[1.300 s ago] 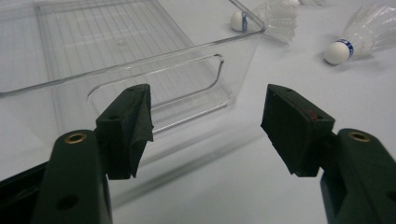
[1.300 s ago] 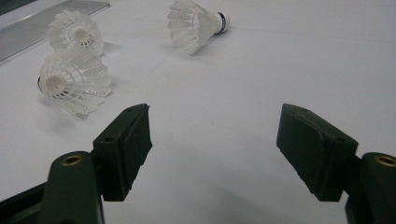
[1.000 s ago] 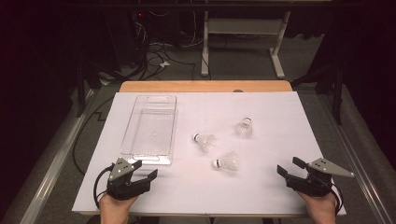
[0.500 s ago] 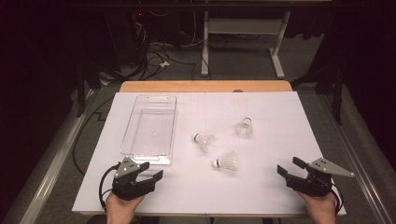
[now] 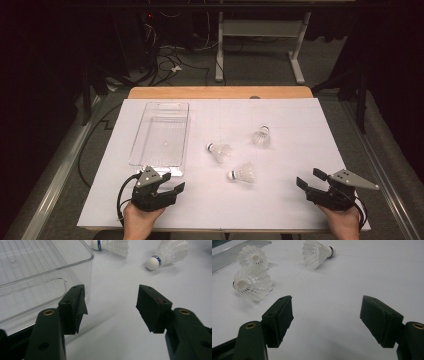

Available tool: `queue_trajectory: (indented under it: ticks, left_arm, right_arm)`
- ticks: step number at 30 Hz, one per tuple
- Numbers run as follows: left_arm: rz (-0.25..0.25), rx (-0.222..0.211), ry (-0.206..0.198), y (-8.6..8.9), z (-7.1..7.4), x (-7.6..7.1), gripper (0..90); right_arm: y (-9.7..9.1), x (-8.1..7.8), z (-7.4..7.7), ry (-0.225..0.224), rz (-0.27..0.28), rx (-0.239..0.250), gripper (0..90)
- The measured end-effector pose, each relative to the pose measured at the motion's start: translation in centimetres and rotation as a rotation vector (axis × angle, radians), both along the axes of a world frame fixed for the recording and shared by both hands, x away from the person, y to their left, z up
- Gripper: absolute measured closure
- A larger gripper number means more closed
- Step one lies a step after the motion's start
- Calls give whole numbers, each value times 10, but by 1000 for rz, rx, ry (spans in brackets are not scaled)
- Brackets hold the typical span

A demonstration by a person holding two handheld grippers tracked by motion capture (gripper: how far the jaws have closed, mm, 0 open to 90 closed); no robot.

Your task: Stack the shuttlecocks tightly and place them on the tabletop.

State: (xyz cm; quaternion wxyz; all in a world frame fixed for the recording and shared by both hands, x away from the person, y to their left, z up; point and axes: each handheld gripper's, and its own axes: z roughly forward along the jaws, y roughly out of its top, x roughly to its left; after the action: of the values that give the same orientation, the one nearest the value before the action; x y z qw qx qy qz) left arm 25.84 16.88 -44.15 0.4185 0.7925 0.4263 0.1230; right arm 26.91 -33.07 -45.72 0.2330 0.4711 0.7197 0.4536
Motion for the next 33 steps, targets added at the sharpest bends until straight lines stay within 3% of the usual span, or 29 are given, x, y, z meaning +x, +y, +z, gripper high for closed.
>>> queue_trajectory:
  ticks: [10,16,33]
  left_arm:
    - [-23,20,27,-11,-1,8,426]
    - [-37,9,43,-17,0,13,427]
    - [-63,7,39,-38,3,24,424]
  right_arm:
    - [0,0,0,3,7,-2,270]
    - [0,0,0,4,7,-3,271]
    - [1,0,0,5,16,3,270]
